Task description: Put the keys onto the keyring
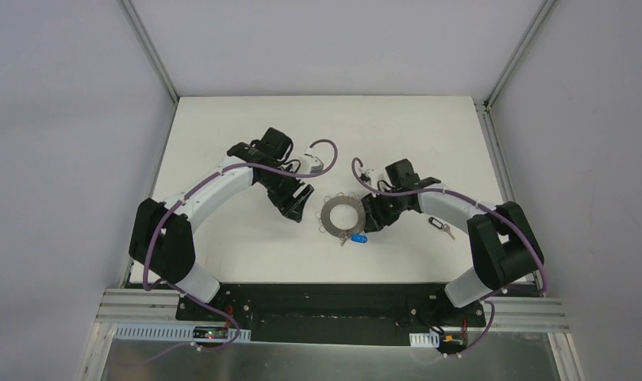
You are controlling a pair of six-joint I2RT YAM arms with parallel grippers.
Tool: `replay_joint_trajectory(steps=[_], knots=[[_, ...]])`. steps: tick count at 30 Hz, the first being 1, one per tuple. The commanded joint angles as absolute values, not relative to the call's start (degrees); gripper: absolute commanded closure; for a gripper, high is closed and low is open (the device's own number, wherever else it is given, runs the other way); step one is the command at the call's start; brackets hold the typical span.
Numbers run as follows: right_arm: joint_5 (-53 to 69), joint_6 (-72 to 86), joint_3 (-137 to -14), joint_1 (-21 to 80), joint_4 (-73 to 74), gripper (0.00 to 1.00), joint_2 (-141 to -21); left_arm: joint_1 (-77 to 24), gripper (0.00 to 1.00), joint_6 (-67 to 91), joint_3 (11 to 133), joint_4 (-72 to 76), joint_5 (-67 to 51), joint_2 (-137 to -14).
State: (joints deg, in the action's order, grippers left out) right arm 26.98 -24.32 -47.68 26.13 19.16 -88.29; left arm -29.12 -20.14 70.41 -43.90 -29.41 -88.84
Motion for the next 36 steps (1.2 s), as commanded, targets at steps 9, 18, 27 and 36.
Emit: replay_joint_trajectory(steps=[9, 18, 27, 36], knots=[[27.2, -20.04, -53.15, 26.41, 18.93, 0.69, -93.11, -26.95, 0.35, -20.02, 70.34, -44.7, -31.67, -86.17], [26.8, -20.04, -53.25, 26.42, 19.7, 0.84, -93.61, -26.06, 0.35, -19.43, 70.55, -44.82, -32.75, -86.22], [27.01, -22.9, -55.29, 25.87, 21.39, 1.0, -89.88, -25.11, 0.36, -20.37, 72.64, -45.8, -33.79, -86.57], [32.73, -34.47, -64.74, 25.35, 30.38, 1.0, -81.54, -24.52, 0.36, -22.07, 79.6, -43.97, -39.86, -84.7]])
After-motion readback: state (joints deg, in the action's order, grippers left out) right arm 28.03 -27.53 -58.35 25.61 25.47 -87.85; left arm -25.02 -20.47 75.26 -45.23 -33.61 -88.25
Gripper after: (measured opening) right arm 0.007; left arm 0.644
